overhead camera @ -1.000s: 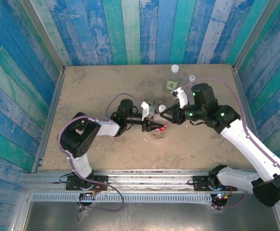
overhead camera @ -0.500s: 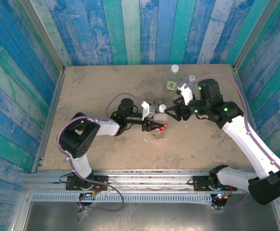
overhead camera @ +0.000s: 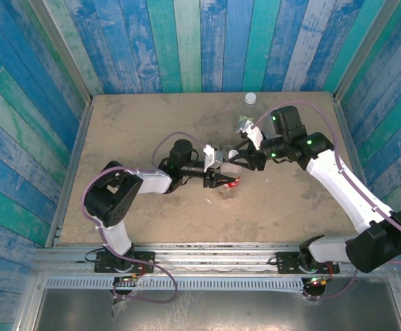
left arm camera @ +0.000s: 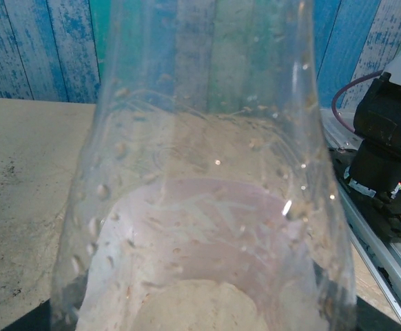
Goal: Screw on the bottle caps
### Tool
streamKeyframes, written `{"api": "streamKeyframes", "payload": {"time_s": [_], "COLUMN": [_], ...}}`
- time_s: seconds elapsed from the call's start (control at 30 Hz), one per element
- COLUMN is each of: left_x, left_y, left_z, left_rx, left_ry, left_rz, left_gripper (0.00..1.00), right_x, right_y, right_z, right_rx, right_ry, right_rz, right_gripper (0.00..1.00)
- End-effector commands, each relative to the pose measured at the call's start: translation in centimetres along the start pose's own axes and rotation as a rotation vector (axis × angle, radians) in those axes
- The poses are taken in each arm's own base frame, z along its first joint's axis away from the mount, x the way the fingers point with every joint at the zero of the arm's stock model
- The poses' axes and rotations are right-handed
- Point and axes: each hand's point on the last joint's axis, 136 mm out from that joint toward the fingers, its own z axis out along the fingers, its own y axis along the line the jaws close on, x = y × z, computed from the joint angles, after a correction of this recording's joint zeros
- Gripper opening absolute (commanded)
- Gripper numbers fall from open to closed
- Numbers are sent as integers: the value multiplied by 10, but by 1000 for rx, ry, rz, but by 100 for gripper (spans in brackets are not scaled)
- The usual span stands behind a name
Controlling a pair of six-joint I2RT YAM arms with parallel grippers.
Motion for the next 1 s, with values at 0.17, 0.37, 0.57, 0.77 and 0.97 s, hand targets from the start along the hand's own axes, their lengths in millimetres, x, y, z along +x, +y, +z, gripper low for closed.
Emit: {"api": "streamKeyframes", "payload": {"time_s": [0.17,0.37,0.57,0.77,0.97], "left_x": [56,49,37,33,28], "left_y": [-8,-1,21,27,17], "left_z": [-5,-8,-16,-21,-19], "left_rx": [-16,-81,-238,-320,-269], "left_ry": [143,113,67,50,37], "left_rz": [-213,-197,-205,-185,-176], "left_gripper": [57,56,56,58,59], "right_x": [-1,-1,34,36,19], "right_y": [13,-19,-46,-33,-20], "right_z": [-3,-7,-12,-18,-15], "right_rx": [-62,181,509,750,673], "right_ry": [-7,-49,-42,-133,-116], "right_rz": [36,207,488,503,355], "right_gripper": [31,22,20,17,32]}}
